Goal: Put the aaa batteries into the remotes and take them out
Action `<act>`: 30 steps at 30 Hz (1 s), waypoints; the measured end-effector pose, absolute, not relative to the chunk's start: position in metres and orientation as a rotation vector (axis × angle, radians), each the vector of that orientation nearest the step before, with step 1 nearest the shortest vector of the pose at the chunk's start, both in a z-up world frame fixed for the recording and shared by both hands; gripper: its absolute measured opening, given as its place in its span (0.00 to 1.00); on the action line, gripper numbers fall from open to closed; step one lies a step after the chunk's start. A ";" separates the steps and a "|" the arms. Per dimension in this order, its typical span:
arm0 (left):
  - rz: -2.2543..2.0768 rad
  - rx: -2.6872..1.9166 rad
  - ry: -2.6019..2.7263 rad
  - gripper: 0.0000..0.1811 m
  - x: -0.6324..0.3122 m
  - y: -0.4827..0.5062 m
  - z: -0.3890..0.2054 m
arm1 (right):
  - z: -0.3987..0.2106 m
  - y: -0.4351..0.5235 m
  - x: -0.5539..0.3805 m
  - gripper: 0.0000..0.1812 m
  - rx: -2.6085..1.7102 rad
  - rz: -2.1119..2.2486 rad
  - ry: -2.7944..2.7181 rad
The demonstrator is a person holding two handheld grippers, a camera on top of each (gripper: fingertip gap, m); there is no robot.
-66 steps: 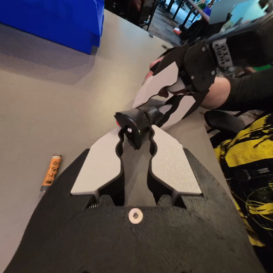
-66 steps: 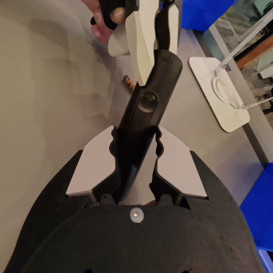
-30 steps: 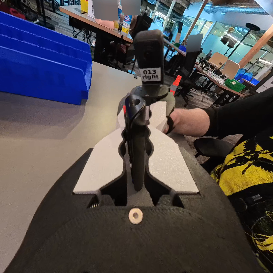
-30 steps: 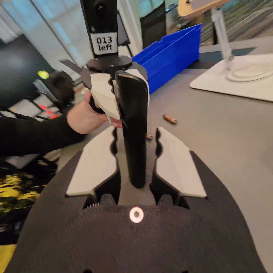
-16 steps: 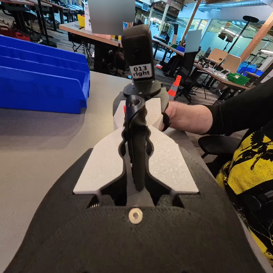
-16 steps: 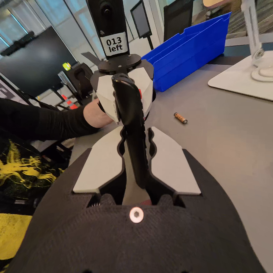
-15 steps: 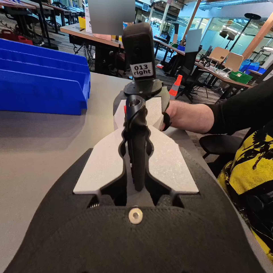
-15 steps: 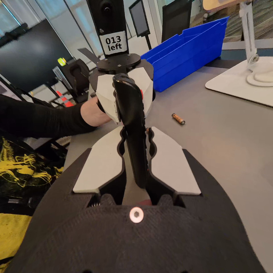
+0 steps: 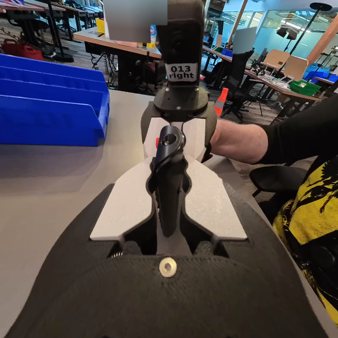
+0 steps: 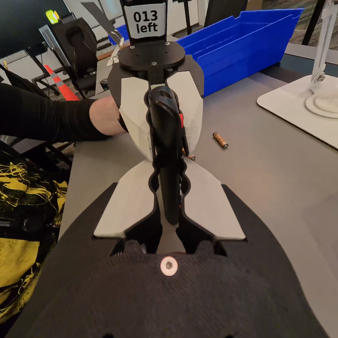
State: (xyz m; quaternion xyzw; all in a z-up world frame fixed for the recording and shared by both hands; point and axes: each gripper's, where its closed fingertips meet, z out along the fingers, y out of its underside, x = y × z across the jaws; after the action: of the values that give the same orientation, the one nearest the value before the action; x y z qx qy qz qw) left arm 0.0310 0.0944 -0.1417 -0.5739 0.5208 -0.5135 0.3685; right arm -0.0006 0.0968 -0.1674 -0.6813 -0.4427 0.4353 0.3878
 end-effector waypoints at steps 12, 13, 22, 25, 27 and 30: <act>-1.244 -1.479 1.264 0.14 0.034 0.101 -0.141 | -0.169 0.103 0.006 0.13 -1.772 1.287 -0.864; -1.241 -1.481 1.247 0.14 0.034 0.103 -0.141 | -0.170 0.103 0.006 0.13 -1.774 1.307 -0.838; -1.262 -1.509 1.191 0.14 0.042 0.109 -0.142 | -0.175 0.106 0.009 0.14 -1.888 1.280 -0.852; -1.246 -1.505 1.195 0.14 0.043 0.109 -0.142 | -0.177 0.104 0.011 0.14 -1.926 1.263 -0.895; -1.241 -1.507 1.191 0.14 0.043 0.111 -0.143 | -0.178 0.103 0.011 0.14 -1.941 1.234 -0.935; -1.270 -1.515 1.172 0.14 0.041 0.114 -0.144 | -0.178 0.104 0.011 0.14 -1.954 1.288 -0.925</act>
State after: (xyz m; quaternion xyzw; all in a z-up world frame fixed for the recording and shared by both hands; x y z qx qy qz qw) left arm 0.0413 0.1141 -0.1444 -0.6015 0.4653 -0.5041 0.4093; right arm 0.0105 0.1044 -0.1785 -0.7388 -0.3497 0.4872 0.3074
